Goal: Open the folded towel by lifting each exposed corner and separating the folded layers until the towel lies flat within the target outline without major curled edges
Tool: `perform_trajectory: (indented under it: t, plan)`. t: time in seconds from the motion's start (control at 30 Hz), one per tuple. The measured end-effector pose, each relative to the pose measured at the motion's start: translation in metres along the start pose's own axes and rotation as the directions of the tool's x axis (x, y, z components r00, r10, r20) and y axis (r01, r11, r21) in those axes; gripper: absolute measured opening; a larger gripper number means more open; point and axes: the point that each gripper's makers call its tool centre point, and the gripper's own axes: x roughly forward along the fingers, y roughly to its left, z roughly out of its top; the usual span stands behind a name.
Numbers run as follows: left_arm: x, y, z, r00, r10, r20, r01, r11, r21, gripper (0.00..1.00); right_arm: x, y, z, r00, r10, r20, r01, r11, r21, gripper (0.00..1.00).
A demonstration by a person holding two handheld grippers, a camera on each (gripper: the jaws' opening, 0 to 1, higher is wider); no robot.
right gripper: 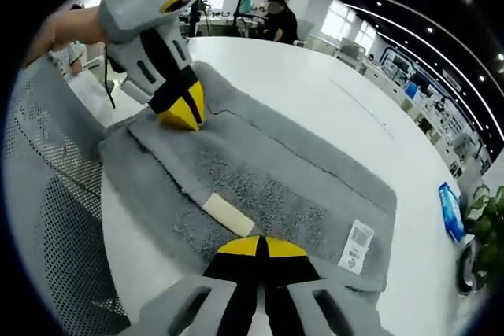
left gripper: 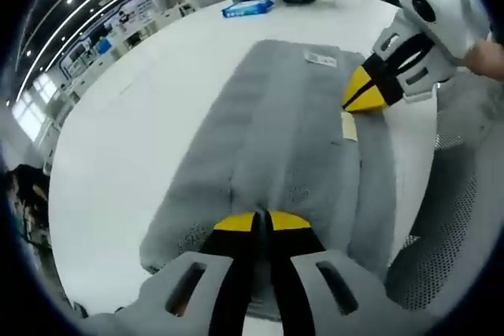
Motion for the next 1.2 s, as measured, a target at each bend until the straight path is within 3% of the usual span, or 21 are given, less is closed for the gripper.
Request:
perform_trajectory:
  t: [0.33,0.9,1.13,1.2]
  plan:
    - [0.006,-0.045,0.014,0.992,-0.129,0.014,0.13,0.991,-0.015,0.03,0.0,-0.038,-0.014,0.995,-0.1,0.007,0.098,0.989,0.111,0.0]
    - [0.013,-0.091,0.033,0.963,-0.266,0.034,0.267,0.963,-0.031,0.03,0.006,-0.065,-0.016,0.982,-0.179,0.067,0.161,0.963,0.216,0.0]
    - [0.015,-0.099,0.035,0.955,-0.294,0.051,0.297,0.952,-0.074,0.03,0.005,-0.07,-0.016,0.975,-0.185,0.125,0.136,0.936,0.324,0.0]
    - [0.013,-0.097,0.036,0.951,-0.303,0.062,0.307,0.947,-0.09,0.04,0.004,-0.07,-0.014,0.972,-0.174,0.154,0.098,0.908,0.407,0.0]
